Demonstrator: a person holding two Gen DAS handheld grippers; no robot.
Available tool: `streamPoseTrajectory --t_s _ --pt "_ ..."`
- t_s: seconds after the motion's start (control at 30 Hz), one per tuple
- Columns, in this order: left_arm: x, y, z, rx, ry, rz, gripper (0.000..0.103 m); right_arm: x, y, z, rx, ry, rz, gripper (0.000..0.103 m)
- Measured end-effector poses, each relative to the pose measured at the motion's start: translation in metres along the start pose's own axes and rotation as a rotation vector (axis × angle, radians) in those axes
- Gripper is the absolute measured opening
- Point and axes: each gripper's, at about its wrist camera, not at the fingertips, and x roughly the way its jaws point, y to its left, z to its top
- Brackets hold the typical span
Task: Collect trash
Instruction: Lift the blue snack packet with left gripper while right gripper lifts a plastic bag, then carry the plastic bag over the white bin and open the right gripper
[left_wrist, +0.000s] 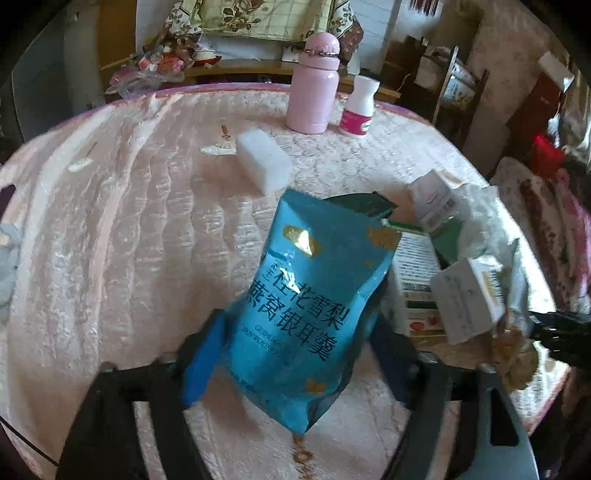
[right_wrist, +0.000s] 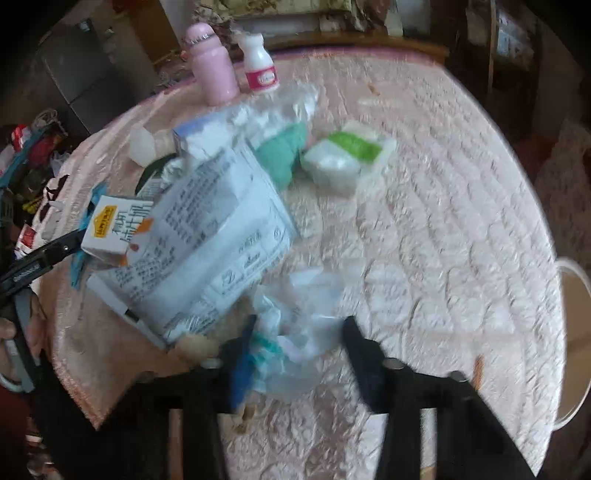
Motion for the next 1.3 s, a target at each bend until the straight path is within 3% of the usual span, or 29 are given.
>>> streamPoseTrajectory --t_s 0.13,0.17,0.2,0.33,0.57,0.67,0.9,1.1,1.3 --pt "0.009 -0.002 0.000 0.026 0.006 0.047 0.082 -0.012 -0.006 0.002 0.018 -0.045 0.007 0.030" --pt "0.009 -0.001 -0.001 0.023 0.001 0.040 0.066 -0.018 -0.011 0.003 0.030 -0.061 0.013 0.029" --pt "0.008 -0.002 -0.001 0.021 0.002 0.038 0.060 -0.023 -0.015 0.003 0.043 -0.075 0.027 0.029" --pt "-0.011 -0.007 0.000 0.016 -0.013 0.006 0.058 -0.048 -0.028 0.002 0.073 -0.141 0.059 0.029" --pt "-0.072 -0.031 0.013 0.023 -0.118 -0.002 0.058 -0.075 -0.048 -0.004 0.116 -0.186 0.087 0.029" --pt "-0.085 -0.060 0.019 0.065 -0.134 -0.018 0.058 -0.079 -0.058 -0.010 0.129 -0.200 0.083 0.029" --pt "-0.088 -0.153 0.031 0.167 -0.155 -0.157 0.058 -0.101 -0.093 -0.022 0.178 -0.253 0.042 0.029" --pt "-0.061 -0.249 0.028 0.252 -0.091 -0.284 0.058 -0.118 -0.142 -0.041 0.274 -0.281 -0.022 0.029" --pt "-0.037 -0.339 0.022 0.311 -0.037 -0.365 0.058 -0.133 -0.206 -0.072 0.427 -0.303 -0.096 0.029"
